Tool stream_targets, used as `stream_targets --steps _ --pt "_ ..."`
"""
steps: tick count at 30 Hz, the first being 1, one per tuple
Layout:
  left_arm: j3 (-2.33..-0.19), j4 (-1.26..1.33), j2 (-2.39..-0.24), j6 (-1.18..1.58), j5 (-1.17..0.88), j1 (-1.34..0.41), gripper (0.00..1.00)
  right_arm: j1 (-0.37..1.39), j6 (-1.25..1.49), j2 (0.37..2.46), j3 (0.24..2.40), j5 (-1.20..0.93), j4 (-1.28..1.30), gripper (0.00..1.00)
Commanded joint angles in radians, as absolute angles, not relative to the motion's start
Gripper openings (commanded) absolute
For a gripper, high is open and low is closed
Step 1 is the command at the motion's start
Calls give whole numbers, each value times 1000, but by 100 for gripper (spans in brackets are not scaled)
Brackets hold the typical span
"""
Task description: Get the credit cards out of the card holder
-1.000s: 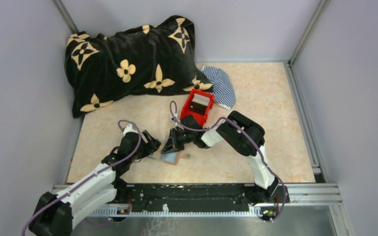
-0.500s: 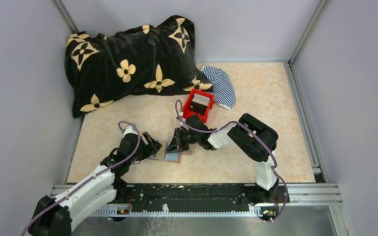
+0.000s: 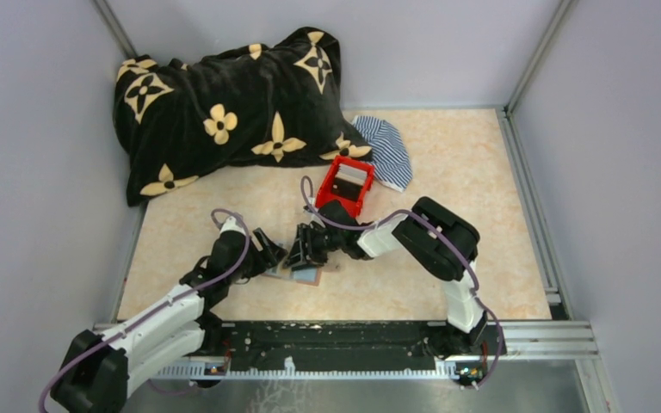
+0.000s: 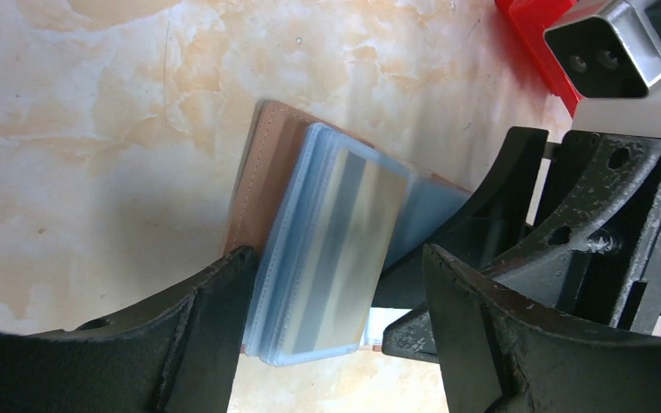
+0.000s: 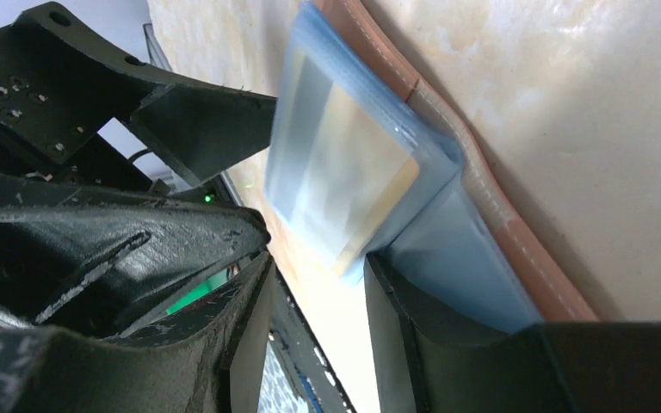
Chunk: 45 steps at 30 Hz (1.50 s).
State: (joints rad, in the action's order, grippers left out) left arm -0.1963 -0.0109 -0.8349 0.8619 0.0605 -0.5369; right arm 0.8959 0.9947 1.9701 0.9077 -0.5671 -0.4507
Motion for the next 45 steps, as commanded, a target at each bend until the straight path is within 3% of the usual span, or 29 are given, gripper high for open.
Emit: stream_targets --steps 1,6,11,12,21,27,35,41,45 --pt "-167 -71 -889 867 -25 -543 78 919 971 2016 992 -575 -436 44" --pt "-163 -69 -887 865 -29 -543 78 927 970 2035 1011 -573 -431 39" --pt "-154 -69 -882 866 -34 -543 78 926 978 2035 992 -565 -452 2" --pt "-151 -68 -880 866 -34 -544 78 925 981 2036 989 -564 -456 0" --pt "-161 -90 -806 851 1 -544 77 902 978 1949 896 -522 -463 0" --pt "-232 -84 -710 814 170 -544 78 906 875 1851 852 -450 -303 0" --pt "-385 44 -984 756 247 -542 81 951 727 1707 921 -351 -69 0" --pt "-424 229 -1120 782 117 -532 81 999 694 1718 892 -400 -19 0" --pt "-460 211 -1115 720 45 -528 81 988 726 1731 814 -399 -48 0"
